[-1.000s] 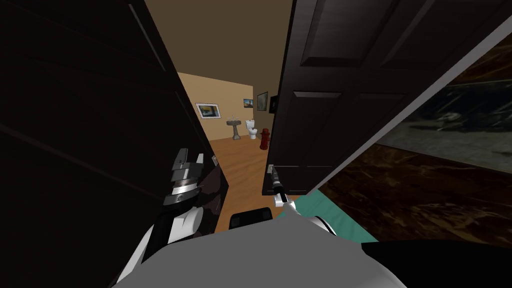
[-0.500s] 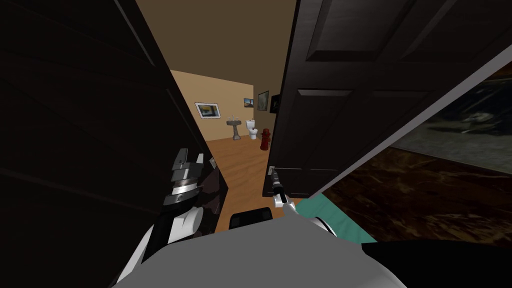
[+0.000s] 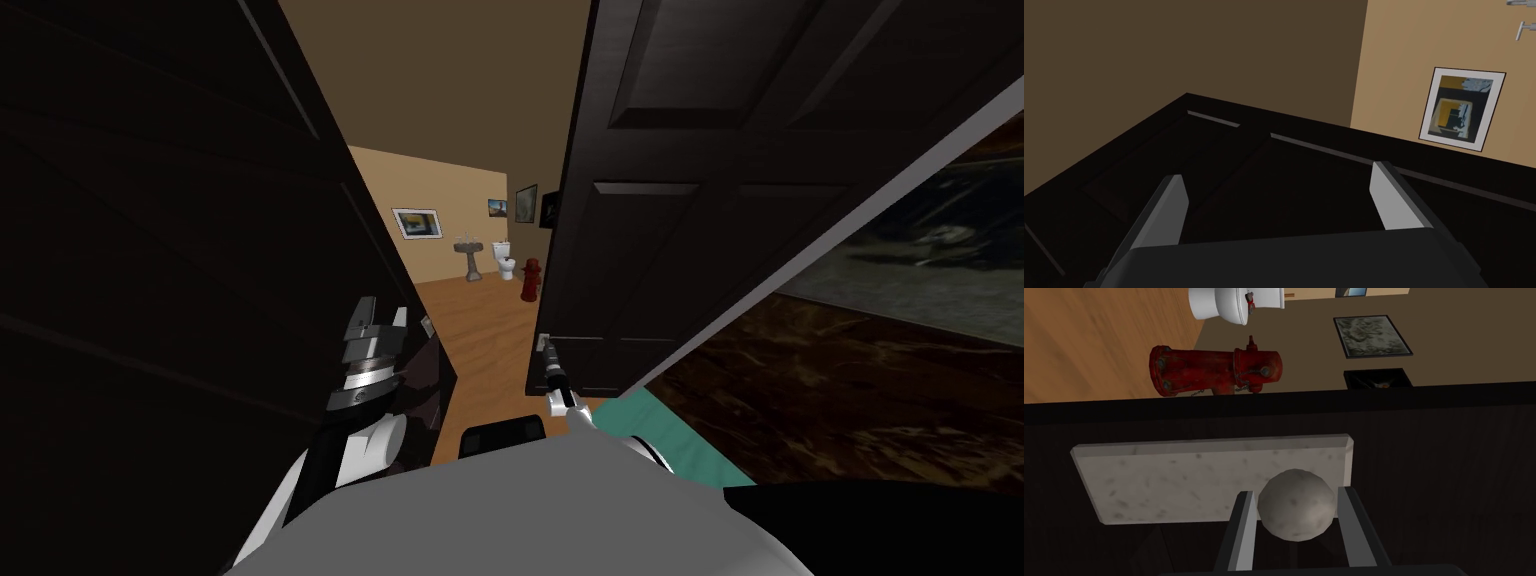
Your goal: Push the door open
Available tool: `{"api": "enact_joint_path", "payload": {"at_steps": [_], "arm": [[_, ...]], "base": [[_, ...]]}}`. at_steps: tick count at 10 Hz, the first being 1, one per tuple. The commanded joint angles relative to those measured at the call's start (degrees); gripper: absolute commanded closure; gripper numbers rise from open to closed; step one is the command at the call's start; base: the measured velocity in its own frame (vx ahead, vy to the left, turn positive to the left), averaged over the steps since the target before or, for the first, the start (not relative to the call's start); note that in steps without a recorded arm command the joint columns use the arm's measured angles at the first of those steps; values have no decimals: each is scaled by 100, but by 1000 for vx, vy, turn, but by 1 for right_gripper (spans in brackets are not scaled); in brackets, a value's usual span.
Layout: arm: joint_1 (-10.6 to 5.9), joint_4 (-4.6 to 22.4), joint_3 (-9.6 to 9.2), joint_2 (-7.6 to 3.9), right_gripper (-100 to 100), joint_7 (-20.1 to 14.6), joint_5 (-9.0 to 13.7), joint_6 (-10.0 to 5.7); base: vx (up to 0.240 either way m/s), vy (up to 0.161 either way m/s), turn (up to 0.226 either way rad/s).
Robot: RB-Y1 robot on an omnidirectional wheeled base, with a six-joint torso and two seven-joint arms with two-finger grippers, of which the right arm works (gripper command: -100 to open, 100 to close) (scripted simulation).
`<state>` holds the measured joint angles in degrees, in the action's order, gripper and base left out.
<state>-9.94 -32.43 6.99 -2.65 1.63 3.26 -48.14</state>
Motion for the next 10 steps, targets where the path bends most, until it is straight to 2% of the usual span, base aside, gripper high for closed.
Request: {"api": "enact_joint_path", "payload": {"at_steps": [1,4,5,6,7,10], "arm": [[-48,19,90,-71,100,59,50,-30],[-60,16,195,-128,100,134,113,-28],[-60,156,195,-128,100,134,113,-28],[-60,16,195,-128,100,134,113,-28],[-76,12,324,-179,100,227,191,-26],[-94,8,474,-216,100,333,281,-23]], "base": [[144,29,-29],[182,18,-41],[65,-9,9],[11,-13,-1],[141,2,-47],[173,15,-90]]}}
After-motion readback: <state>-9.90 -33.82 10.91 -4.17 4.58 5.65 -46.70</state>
